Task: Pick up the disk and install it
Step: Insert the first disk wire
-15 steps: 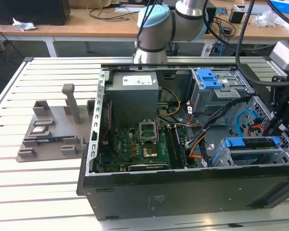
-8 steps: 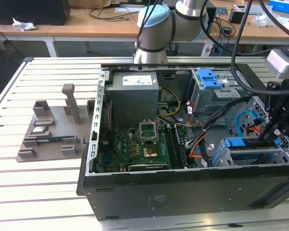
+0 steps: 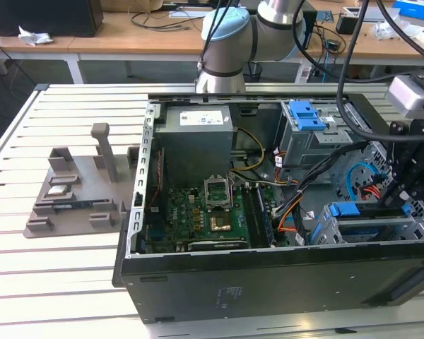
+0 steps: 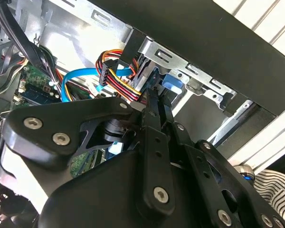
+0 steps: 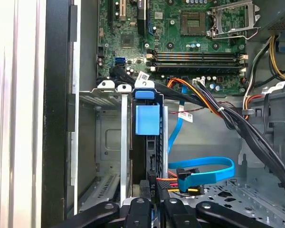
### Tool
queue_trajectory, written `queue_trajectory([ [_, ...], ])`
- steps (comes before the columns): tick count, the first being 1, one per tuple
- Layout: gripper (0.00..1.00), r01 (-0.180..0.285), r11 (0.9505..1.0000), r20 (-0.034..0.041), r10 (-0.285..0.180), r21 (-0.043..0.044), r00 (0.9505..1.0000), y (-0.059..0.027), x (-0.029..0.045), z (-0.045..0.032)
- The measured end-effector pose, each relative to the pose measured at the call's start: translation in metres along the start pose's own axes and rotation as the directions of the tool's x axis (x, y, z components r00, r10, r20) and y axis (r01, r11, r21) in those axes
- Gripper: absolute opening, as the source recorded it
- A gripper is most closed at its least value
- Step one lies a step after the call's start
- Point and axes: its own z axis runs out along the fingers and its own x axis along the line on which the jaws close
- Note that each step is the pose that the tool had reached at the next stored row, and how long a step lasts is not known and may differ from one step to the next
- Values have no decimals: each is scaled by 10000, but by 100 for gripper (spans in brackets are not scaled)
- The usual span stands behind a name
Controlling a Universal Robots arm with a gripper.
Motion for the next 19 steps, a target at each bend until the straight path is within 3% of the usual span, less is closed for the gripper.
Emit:
queue_trajectory([
  [4,17,2,10000,35,-2,1,10000,1,1,-21],
  [5,17,7,10000,137,-7,1,9999,1,1,-21],
  [8,17,17,10000,314,-17,2,9995,1,1,-18],
  [13,17,17,10000,326,-17,2,9995,0,44,-15],
  [19,17,19,10000,381,-19,-13,9993,-15,45,14],
])
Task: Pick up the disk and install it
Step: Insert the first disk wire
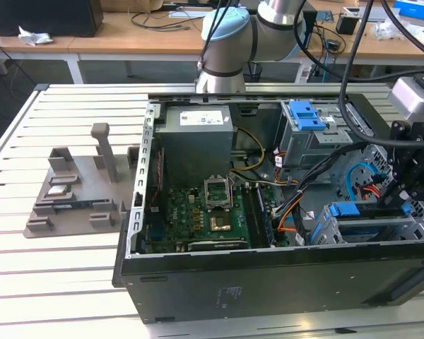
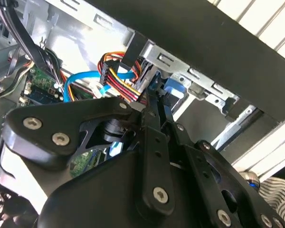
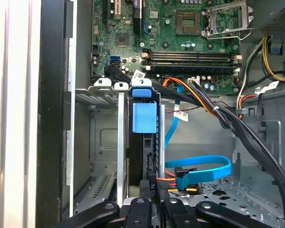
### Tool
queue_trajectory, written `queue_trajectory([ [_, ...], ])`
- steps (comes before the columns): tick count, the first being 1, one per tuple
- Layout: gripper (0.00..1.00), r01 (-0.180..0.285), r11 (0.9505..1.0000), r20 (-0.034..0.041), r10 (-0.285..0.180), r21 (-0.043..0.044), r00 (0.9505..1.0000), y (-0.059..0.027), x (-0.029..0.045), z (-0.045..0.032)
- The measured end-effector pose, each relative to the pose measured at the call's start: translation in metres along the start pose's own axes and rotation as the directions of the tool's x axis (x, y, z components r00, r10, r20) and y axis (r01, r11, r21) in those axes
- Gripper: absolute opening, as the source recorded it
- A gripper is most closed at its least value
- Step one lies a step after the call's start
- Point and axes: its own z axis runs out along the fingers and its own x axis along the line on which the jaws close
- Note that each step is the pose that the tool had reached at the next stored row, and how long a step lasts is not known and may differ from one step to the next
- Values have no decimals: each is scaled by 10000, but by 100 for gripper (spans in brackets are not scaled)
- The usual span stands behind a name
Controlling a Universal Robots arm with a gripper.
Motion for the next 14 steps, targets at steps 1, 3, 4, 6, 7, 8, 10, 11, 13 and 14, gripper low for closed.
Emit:
queue_trajectory([
  [1,17,0,10000,-2,0,0,10000,0,0,0],
  [3,17,0,10000,-1,0,1,10000,-1,0,8],
  [4,17,1,10000,1,-1,0,10000,-2,1,17],
  [6,17,1,10000,-8,-1,1,10000,-3,2,36],
  [7,17,2,10000,-7,-2,1,10000,-3,2,36],
  [8,17,1,10000,-6,-1,1,10000,-3,2,38],
  [10,17,1,10000,-2,-1,0,10000,-2,2,40],
  [11,17,1,10000,-2,-1,1,10000,-2,2,40],
  [13,18,1,10000,7,-1,0,10000,-2,3,45],
  [14,18,1,10000,6,-1,0,10000,-2,3,45],
])
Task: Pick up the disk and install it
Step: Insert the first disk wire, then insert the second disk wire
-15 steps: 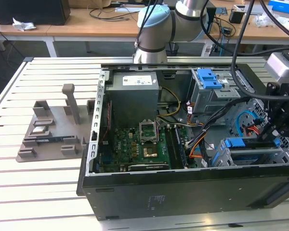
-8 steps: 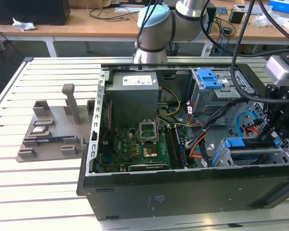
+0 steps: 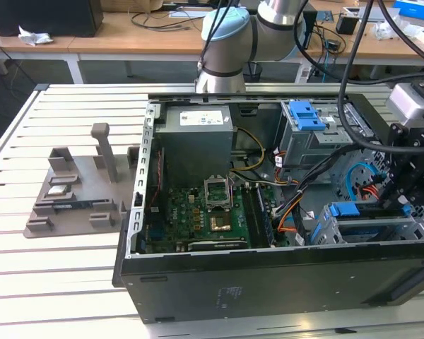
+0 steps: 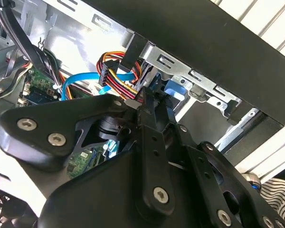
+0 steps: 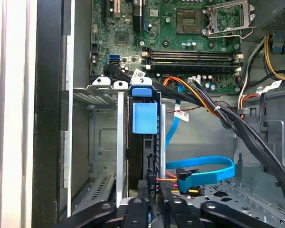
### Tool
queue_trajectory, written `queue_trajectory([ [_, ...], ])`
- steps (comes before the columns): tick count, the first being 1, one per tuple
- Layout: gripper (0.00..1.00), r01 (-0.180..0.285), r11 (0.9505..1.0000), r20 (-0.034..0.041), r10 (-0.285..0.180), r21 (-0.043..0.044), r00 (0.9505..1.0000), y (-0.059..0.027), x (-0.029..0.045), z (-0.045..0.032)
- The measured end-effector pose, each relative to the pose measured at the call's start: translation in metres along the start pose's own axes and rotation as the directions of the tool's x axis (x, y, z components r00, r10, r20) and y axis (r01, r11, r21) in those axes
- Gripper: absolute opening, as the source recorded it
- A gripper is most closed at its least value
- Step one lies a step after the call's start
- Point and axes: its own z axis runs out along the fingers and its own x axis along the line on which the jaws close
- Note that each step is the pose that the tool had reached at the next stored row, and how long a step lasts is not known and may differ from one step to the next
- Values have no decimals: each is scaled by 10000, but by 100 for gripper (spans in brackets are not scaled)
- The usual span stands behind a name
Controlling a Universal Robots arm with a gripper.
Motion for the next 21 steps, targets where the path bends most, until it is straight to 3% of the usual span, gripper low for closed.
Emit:
queue_trajectory([
  [1,25,0,10000,-6,0,1,10000,0,0,-4],
  [2,25,-1,10000,-4,1,0,10000,2,-1,-38],
  [5,25,0,10000,-5,0,1,10000,11,-9,-203],
  [7,23,-1,10000,-8,1,1,10000,15,-17,-283],
  [9,11,0,10000,-7,0,1,10000,19,-22,-370],
  [12,11,0,10000,-6,0,1,10000,27,-25,-516],
  [21,11,0,10000,-6,0,1,10000,28,-25,-545],
])
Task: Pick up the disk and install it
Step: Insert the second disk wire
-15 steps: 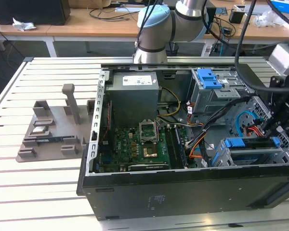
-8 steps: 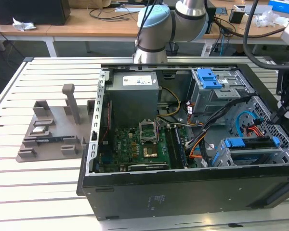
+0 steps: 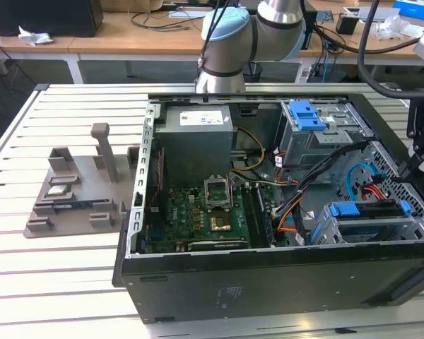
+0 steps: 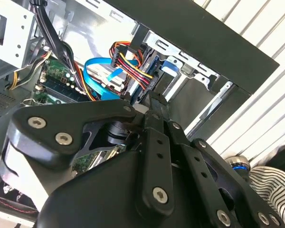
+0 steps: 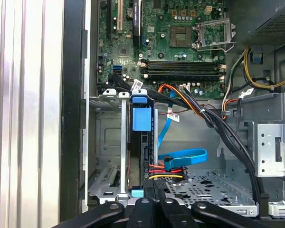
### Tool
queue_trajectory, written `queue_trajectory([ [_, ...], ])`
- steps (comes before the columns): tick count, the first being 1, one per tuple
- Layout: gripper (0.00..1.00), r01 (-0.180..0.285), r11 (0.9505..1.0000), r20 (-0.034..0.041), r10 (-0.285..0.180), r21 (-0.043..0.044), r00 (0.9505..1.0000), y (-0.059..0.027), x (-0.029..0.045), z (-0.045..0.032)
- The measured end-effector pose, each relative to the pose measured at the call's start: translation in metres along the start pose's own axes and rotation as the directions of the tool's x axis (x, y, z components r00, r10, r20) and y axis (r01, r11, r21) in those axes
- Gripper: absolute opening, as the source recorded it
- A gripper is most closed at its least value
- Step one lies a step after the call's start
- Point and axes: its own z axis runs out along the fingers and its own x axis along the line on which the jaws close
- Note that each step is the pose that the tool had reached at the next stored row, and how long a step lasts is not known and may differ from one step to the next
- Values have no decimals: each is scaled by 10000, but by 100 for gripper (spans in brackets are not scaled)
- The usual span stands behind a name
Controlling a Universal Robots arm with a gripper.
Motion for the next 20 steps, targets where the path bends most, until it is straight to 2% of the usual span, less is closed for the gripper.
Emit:
queue_trajectory([
  [1,11,0,10000,-1,0,0,10000,0,0,-1],
  [4,29,0,10000,-1,0,-1,10000,0,0,-2],
  [5,29,0,10000,-1,0,0,10000,0,0,-2],
  [6,36,0,10000,0,0,0,10000,0,0,-2],
  [8,36,-1,10000,-5,1,0,10000,12,-1,-1],
  [10,36,7,10000,136,-7,0,9999,89,-15,43],
  [11,36,9,10000,176,-9,1,9998,105,-24,56],
  [15,36,13,10000,189,-13,1,9998,138,-55,140],
  [20,36,29,10000,191,-29,0,9998,168,-78,190],
])
